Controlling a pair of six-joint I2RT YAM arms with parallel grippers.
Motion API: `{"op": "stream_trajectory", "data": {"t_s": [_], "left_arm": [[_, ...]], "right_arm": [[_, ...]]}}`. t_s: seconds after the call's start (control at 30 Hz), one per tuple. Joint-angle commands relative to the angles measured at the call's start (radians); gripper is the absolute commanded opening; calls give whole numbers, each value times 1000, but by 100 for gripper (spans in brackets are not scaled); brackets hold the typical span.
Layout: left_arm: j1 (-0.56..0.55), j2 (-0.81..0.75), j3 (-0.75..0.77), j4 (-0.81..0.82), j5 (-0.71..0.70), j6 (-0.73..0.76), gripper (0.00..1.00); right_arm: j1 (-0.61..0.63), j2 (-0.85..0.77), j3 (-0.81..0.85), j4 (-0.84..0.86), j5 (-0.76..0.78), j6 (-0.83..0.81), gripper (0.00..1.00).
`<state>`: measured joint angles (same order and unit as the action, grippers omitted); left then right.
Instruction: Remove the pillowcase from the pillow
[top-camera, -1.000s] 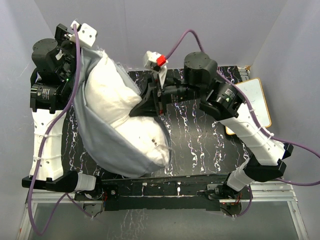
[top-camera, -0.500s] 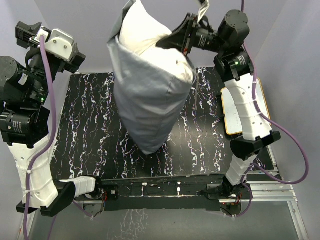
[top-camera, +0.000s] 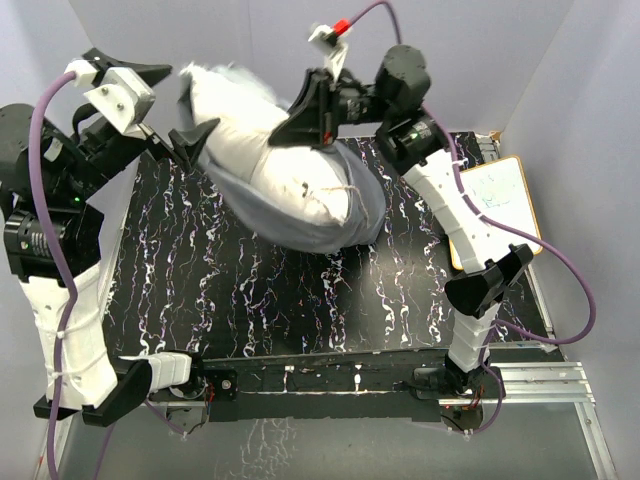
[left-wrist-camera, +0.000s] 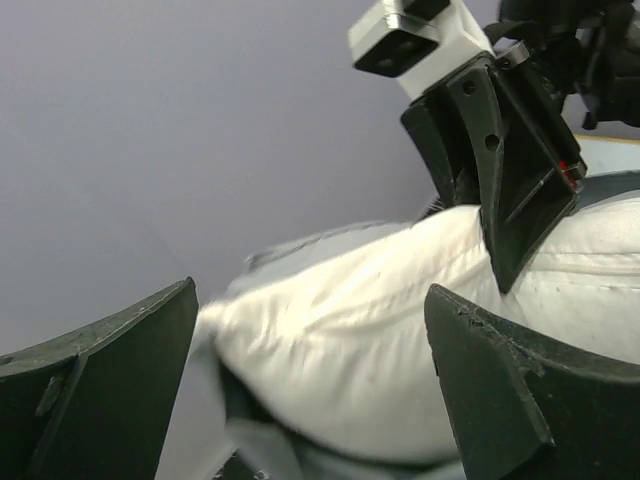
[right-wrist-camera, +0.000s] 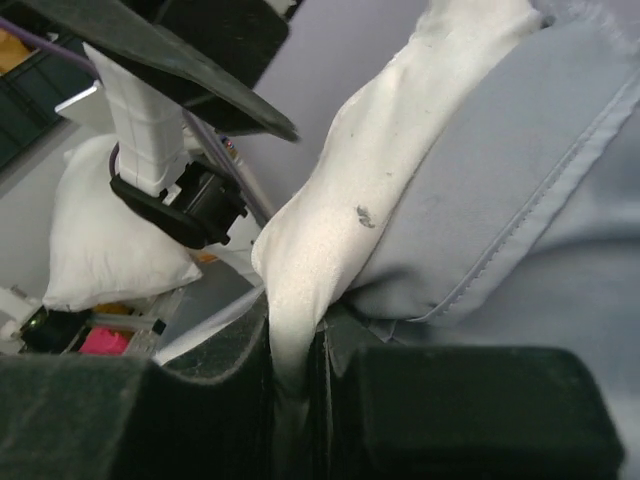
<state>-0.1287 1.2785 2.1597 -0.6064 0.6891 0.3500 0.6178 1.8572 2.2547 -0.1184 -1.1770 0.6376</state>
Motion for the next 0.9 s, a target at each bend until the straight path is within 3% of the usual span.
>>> {"op": "stream_trajectory", "data": {"t_s": [0.0, 0.17, 0.37, 0.53, 0.7, 0.87], "left_arm": [[-3, 20, -57, -220, 105, 152, 94], [-3, -41, -121, -331, 48, 375, 95], [-3, 13, 90, -632, 162, 507, 96], [-3, -38, 56, -567, 278, 371, 97], [-3, -85, -39, -634, 285, 476, 97], [-2, -121, -149, -591, 216, 590, 97]], "right_arm": [[23, -147, -21, 33, -13, -106, 8], [43, -168, -64, -74, -2, -200, 8], [72, -163, -73, -232, 72, -323, 8], [81, -137, -49, -324, 166, -401, 8], [99, -118, -22, -365, 185, -423, 8], [126, -83, 7, -401, 198, -439, 8]]}}
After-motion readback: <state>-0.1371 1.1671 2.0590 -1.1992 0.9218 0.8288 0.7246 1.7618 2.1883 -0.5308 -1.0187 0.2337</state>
